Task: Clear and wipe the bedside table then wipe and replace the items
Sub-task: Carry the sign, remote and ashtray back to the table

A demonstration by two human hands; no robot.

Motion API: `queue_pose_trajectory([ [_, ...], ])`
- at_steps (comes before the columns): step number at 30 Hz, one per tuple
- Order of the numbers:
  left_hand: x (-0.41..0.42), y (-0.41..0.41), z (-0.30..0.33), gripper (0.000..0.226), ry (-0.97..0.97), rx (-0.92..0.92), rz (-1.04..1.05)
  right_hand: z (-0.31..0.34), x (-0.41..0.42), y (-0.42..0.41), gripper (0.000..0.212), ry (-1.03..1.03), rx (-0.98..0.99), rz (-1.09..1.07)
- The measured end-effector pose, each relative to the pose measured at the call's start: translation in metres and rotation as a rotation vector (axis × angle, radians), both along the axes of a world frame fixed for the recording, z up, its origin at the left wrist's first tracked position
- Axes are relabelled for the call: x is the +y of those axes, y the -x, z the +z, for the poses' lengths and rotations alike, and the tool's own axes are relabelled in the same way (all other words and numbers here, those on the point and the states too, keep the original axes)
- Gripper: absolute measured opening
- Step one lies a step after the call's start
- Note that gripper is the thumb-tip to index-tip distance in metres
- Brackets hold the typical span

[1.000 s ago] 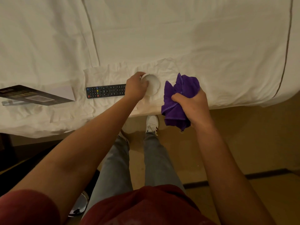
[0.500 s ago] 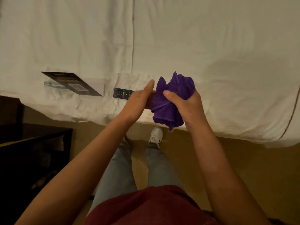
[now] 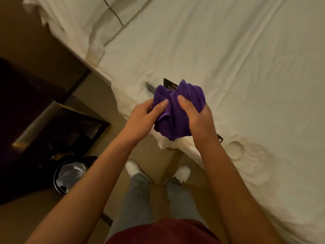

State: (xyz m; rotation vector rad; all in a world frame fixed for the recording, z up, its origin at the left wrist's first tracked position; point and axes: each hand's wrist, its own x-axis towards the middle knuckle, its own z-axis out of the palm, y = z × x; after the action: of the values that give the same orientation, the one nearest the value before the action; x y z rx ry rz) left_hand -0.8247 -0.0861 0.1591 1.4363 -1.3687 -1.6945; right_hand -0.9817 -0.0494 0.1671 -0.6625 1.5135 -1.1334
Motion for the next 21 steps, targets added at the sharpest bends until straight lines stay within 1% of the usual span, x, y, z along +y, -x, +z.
queue_pose_trajectory([
  [2,-0.009,-0.04,0.003,0.031,0.001,-0.017,0.079,0.004,-0.02,-0.038,0.036,0.007,0.005,0.024],
  [4,-0.017,-0.081,0.002,0.03,-0.038,-0.002,0.227,0.007,-0.042,-0.074,0.04,0.011,0.009,0.031],
  [6,-0.027,-0.123,0.0,0.036,-0.082,0.012,0.367,0.009,-0.066,-0.109,0.04,0.006,-0.033,0.028],
  [8,-0.035,-0.167,0.001,0.041,-0.098,0.031,0.413,0.012,-0.089,-0.146,0.041,0.014,-0.042,0.067],
  [10,-0.04,-0.209,0.0,0.031,-0.07,0.043,0.385,0.013,-0.109,-0.186,0.051,0.055,0.052,0.141],
  [11,-0.042,-0.228,0.0,0.024,-0.056,0.027,0.369,0.014,-0.117,-0.206,0.052,0.095,0.108,0.187],
  [13,-0.047,-0.264,-0.003,0.017,-0.01,-0.068,0.409,0.013,-0.131,-0.246,0.043,0.202,0.201,0.29],
  [15,-0.056,-0.295,-0.007,0.007,-0.011,-0.122,0.558,0.009,-0.139,-0.284,0.036,0.336,0.322,0.421],
  [16,-0.061,-0.309,-0.009,0.009,-0.06,-0.09,0.655,0.005,-0.142,-0.303,0.038,0.403,0.382,0.502],
  [17,-0.066,-0.322,-0.01,0.016,-0.134,-0.012,0.76,0.0,-0.145,-0.322,0.042,0.475,0.443,0.588],
  [19,-0.075,-0.35,-0.014,0.03,-0.286,0.279,0.928,-0.013,-0.148,-0.359,0.048,0.64,0.61,0.759],
  [20,-0.078,-0.363,-0.018,0.038,-0.324,0.436,0.974,-0.019,-0.15,-0.376,0.048,0.712,0.703,0.829],
  [21,-0.081,-0.377,-0.023,0.047,-0.337,0.551,0.987,-0.025,-0.152,-0.391,0.048,0.77,0.781,0.886],
])
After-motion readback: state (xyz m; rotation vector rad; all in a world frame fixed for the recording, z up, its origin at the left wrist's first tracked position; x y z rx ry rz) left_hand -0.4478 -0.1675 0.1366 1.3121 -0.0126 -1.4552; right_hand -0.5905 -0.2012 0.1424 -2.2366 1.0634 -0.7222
